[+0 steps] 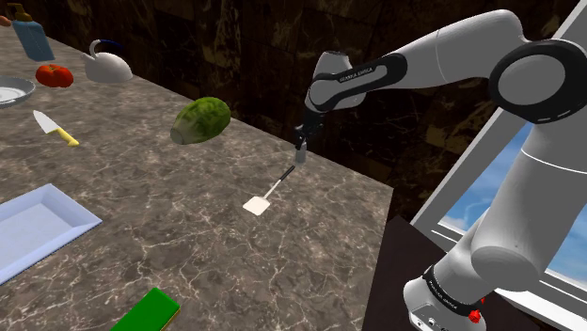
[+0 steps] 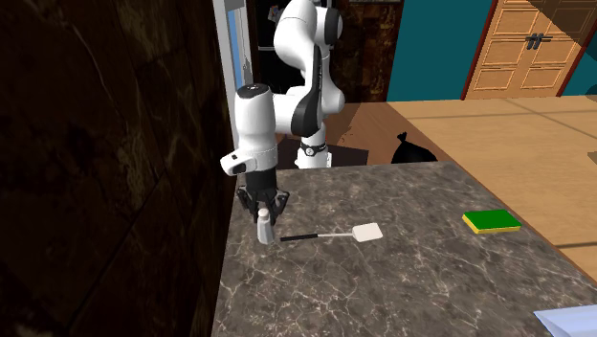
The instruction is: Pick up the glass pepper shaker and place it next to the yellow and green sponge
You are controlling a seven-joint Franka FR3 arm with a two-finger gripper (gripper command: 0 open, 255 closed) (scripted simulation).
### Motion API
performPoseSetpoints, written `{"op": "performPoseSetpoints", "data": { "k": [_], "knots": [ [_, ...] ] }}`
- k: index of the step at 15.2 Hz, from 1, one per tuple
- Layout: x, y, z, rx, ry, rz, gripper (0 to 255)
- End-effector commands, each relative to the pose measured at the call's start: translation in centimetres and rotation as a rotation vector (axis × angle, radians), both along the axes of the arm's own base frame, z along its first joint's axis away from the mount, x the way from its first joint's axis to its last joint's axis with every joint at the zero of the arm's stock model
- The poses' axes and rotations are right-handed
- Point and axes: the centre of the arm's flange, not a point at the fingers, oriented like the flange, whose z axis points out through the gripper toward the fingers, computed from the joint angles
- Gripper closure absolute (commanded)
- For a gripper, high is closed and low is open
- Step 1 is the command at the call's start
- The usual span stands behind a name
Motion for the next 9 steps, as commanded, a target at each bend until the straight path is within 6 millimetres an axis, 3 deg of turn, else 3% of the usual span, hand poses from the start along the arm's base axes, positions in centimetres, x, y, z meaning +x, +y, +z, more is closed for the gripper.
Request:
{"op": "performPoseSetpoints", "data": {
  "k": [1,9],
  "knots": [
    [0.0,0.0,1.0,0.000,0.000,0.000,255],
    [0.0,0.0,5.2,0.000,0.000,0.000,255]
  ]
}}
